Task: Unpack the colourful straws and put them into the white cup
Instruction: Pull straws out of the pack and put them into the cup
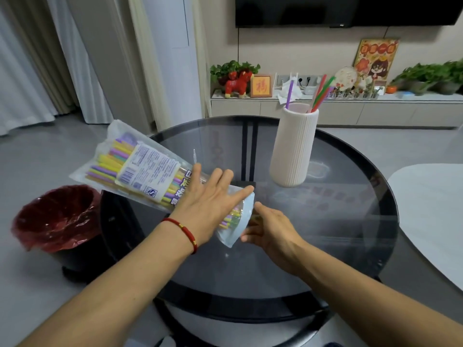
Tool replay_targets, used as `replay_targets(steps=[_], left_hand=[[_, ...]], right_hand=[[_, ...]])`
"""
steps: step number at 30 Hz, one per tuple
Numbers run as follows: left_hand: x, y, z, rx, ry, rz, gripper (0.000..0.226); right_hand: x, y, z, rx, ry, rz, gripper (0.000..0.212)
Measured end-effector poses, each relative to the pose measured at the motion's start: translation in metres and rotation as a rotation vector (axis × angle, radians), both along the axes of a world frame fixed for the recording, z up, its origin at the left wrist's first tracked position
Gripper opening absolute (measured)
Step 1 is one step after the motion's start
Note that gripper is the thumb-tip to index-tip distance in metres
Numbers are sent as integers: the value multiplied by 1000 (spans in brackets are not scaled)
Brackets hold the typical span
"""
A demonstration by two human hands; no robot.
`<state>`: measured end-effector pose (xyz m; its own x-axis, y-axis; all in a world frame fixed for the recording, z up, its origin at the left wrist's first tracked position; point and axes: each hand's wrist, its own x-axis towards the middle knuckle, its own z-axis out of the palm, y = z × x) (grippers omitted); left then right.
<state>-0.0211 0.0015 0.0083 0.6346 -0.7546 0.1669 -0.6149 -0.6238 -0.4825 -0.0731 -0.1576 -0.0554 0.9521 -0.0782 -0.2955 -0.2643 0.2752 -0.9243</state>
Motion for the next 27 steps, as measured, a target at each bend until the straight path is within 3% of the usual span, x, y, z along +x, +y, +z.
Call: replay_targets(steps=[3,6,14,18,20,23,27], left_hand=[[-3,0,-2,40,-43,6,125],[1,4,-6,51,-34,33,128],[4,17,-24,-120,242,72,130],[-12,3,-23,-379,512,0,111],[-16,-8,-24,-478,563,9,90],[-12,-13,-28,-522,575,13,59],[-4,-10,-34,-475,585,19,48]], right_hand=[[0,0,5,73,63,-26,39],[-4,-4,4,32,-11,43,33],[-5,-18,-2,-419,-273,-131,7],[-4,-17,-3,-459,-299,-105,4],[-2,-17,-6,-551,-309,-77,8],[1,-22,-4,-629,-331,-66,4],[1,-39,-2,-584,-296,-32,4]])
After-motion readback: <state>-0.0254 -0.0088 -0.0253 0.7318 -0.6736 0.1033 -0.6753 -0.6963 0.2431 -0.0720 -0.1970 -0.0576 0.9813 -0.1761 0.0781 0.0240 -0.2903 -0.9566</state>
